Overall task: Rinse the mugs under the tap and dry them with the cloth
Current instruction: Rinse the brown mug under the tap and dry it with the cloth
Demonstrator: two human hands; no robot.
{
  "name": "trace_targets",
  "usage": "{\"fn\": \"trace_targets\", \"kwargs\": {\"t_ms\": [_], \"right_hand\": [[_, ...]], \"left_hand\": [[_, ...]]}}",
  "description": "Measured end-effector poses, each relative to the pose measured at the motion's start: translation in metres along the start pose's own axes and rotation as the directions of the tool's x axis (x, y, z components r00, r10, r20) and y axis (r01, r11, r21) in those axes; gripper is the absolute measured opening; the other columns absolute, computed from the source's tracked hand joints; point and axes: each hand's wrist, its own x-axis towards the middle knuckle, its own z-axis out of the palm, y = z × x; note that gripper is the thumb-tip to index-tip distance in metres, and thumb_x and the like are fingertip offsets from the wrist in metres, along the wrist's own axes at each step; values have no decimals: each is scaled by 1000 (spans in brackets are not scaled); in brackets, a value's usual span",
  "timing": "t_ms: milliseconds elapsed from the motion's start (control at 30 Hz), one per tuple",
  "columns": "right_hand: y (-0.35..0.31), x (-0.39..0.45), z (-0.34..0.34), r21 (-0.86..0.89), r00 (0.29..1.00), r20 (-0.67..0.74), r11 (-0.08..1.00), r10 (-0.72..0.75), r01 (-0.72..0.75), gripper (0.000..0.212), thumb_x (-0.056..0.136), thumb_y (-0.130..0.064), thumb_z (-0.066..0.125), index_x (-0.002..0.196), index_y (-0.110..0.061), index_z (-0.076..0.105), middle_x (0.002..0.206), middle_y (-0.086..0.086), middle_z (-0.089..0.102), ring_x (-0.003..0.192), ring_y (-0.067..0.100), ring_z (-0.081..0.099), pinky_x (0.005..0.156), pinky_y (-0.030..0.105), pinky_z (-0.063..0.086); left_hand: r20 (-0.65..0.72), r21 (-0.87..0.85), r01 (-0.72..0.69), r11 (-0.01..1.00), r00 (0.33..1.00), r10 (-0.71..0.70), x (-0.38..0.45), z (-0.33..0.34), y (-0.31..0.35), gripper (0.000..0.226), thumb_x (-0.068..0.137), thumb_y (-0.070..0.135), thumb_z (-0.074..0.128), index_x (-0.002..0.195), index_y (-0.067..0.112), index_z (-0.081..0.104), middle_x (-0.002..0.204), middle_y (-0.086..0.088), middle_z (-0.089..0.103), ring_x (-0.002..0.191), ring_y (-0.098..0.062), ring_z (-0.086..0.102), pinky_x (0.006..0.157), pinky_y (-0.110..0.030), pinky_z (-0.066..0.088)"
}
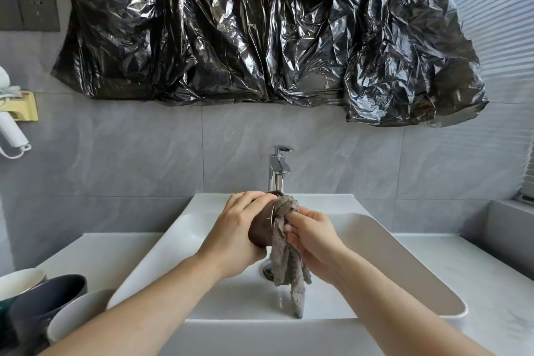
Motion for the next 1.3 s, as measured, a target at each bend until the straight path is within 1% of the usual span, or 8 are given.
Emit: {"fn": "trace_targets", "kwargs": {"t_ms": [167,267,500,667,833,967,1100,1300], "right_hand": [[2,-7,4,-265,991,132,963,-25,59,31,97,5,51,75,-12,63,60,-1,47,51,8,42,48,16,34],[1,-12,4,-399,987,153,910,-55,112,27,90,5,62,76,-14,74,64,1,60,55,10,50,54,17,39],[0,-14,7,-418,993,58,901,-104,119,21,84,11,72,91,-8,79,75,9,76,60,14,65,57,18,52],[0,-12,2,-483,989,-16,868,-146,120,27,80,9,63,85,-12,79,65,4,74,51,11,59,52,18,48],[4,-7,-4,-574,945,-113,797,-307,190,27,78,-1,63,86,-20,80,71,1,78,58,9,65,62,30,58],[4,-3,-6,-500,901,-208,833,-381,237,27,83,3,59,87,-19,74,75,2,78,63,14,71,58,30,59],[0,-1,-9,-385,892,-294,897,-343,218,24,89,7,53,98,-11,67,89,11,77,67,20,75,57,25,58],[-11,-16,-5,-317,874,-349,921,-337,228,24,92,5,50,104,-10,64,89,14,73,57,14,68,57,27,56]], "left_hand": [[1,-6,7,1000,1000,-7,-1,-2,-5,92,57,3,80,142,28,57,137,17,53,127,-11,45,105,-3,25],[-19,9,27,1000,999,-26,-1,-5,-10,92,57,5,82,142,29,57,138,17,53,128,-11,44,105,-1,23],[-107,7,65,998,992,-64,0,-8,-12,94,57,22,96,142,30,58,137,16,55,123,-11,48,101,-17,37],[-130,-43,100,994,986,-104,0,-5,-15,98,52,11,89,141,34,57,136,22,54,122,-7,48,98,-2,30],[-127,-87,76,993,988,-86,0,-1,-12,98,51,12,85,139,40,55,134,31,51,124,-1,47,98,-1,31],[-158,-169,113,979,977,-140,1,-2,-12,96,50,19,89,135,44,55,133,30,53,123,2,53,97,-12,42],[-201,-269,134,954,961,-192,1,-3,-13,92,49,38,93,133,46,56,127,26,59,118,3,57,91,-7,43],[-262,-425,215,879,901,-347,4,-10,-1,83,49,45,95,124,45,60,118,20,70,109,-5,66,91,-35,58]]}}
